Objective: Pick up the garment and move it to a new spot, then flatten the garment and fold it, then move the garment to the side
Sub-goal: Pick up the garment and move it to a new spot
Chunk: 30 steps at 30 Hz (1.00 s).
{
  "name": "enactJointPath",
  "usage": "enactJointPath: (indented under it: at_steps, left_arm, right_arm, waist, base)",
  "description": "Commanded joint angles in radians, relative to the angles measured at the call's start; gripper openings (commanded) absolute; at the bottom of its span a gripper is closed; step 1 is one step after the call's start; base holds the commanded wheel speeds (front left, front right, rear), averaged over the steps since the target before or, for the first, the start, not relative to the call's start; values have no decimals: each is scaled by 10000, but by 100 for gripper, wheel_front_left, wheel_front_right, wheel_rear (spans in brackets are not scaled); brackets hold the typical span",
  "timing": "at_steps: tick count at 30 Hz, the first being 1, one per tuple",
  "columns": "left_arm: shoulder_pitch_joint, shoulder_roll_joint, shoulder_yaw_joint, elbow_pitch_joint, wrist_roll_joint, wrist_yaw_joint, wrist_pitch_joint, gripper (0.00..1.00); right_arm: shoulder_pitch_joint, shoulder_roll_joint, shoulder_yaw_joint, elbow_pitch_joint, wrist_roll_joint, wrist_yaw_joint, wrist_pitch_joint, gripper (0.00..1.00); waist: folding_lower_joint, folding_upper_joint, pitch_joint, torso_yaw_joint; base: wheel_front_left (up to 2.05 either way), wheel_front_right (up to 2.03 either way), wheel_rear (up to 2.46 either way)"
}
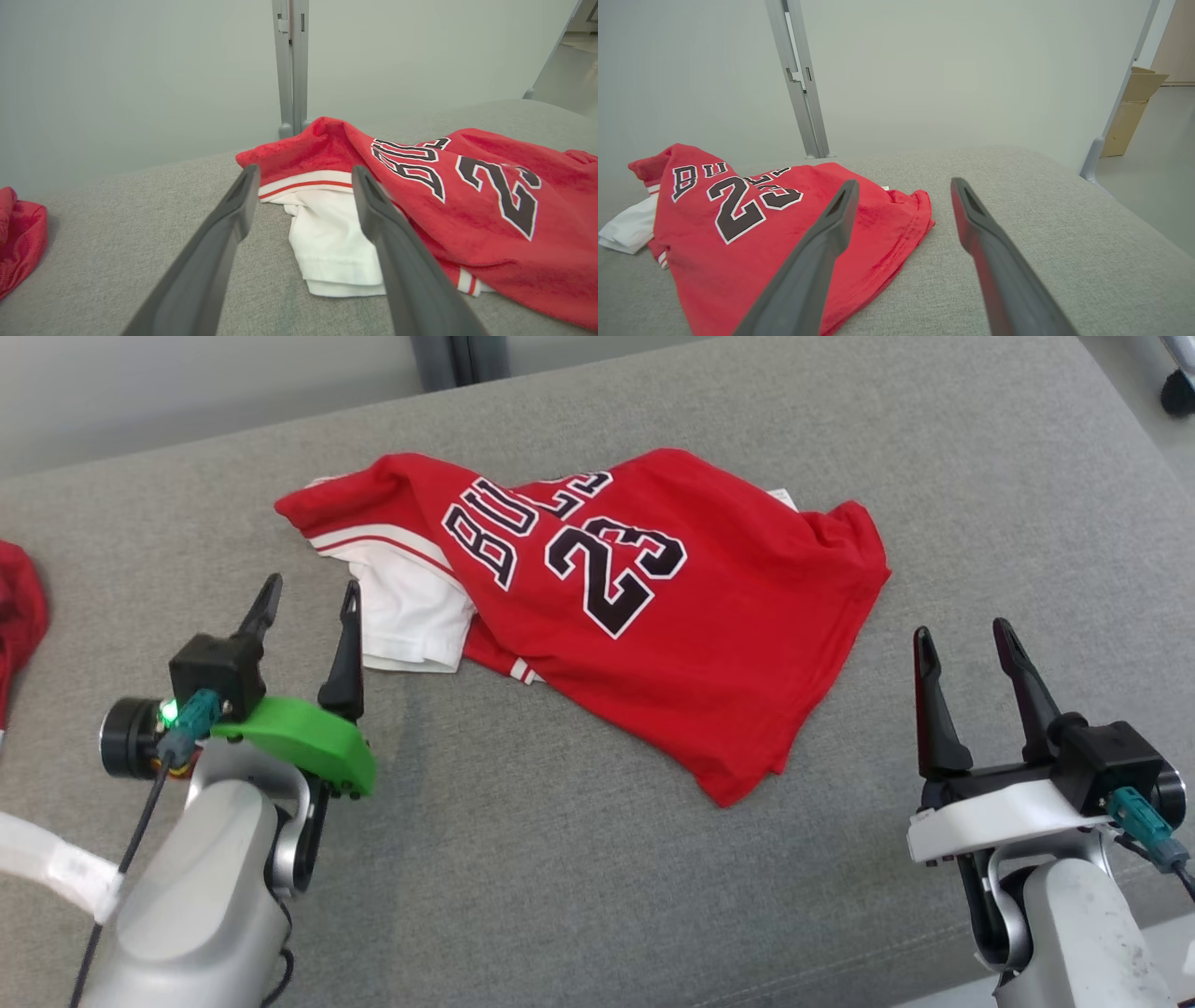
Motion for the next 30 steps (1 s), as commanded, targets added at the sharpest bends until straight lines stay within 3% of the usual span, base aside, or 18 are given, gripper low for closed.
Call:
enactJointPath:
  at_steps: [1,11,20,30]
  left_arm:
    - [645,-68,273,-342,155,160,-3,100]
    - [4222,-860,2333,-2866,1288,484,-7,100]
    - [6147,-1667,3693,-3842,2139,99,-8,100]
    - [6603,-2190,4386,-3817,2719,-443,-9,100]
  right_arm:
    - [225,-25,48,6,-80,-6,-31,100]
    - [844,-25,489,213,39,-6,-31,100]
    - [1307,-26,863,363,223,-6,-31,100]
    - [1435,-26,1036,556,352,-6,-31,100]
  waist:
    - [0,-1,-955,760]
    - [0,-1,-1895,1267]
    - [0,-1,-2135,1385]
    - [0,-1,-2184,1383]
  base:
    - [0,0,0]
    - [0,0,0]
    - [0,0,0]
    - [0,0,0]
